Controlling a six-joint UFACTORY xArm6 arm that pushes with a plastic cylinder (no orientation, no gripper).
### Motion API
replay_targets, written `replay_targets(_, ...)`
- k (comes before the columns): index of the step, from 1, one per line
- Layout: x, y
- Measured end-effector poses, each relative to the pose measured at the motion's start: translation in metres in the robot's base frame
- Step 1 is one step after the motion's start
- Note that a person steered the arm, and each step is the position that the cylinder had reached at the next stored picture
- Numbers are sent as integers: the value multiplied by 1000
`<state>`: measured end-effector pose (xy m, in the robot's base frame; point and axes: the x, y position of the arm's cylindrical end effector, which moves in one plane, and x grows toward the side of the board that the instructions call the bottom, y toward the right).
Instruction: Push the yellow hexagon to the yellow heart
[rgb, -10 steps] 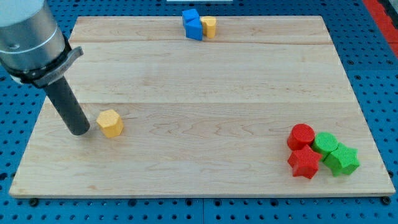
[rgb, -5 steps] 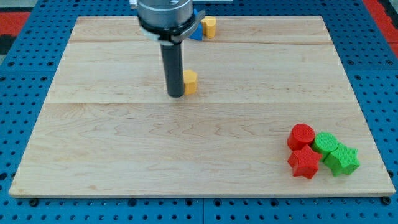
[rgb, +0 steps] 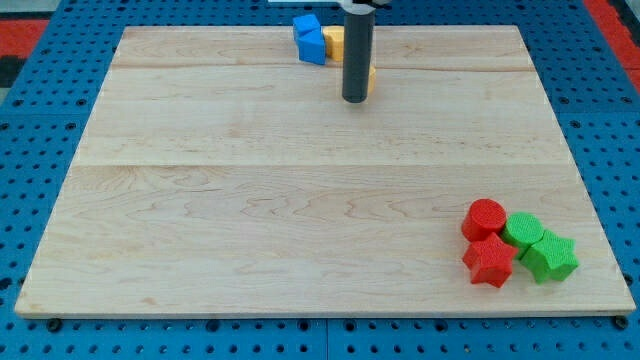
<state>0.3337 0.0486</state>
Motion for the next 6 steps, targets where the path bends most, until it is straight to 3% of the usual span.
replay_targets(3, -39, -8)
replay_targets(6, -51, -8)
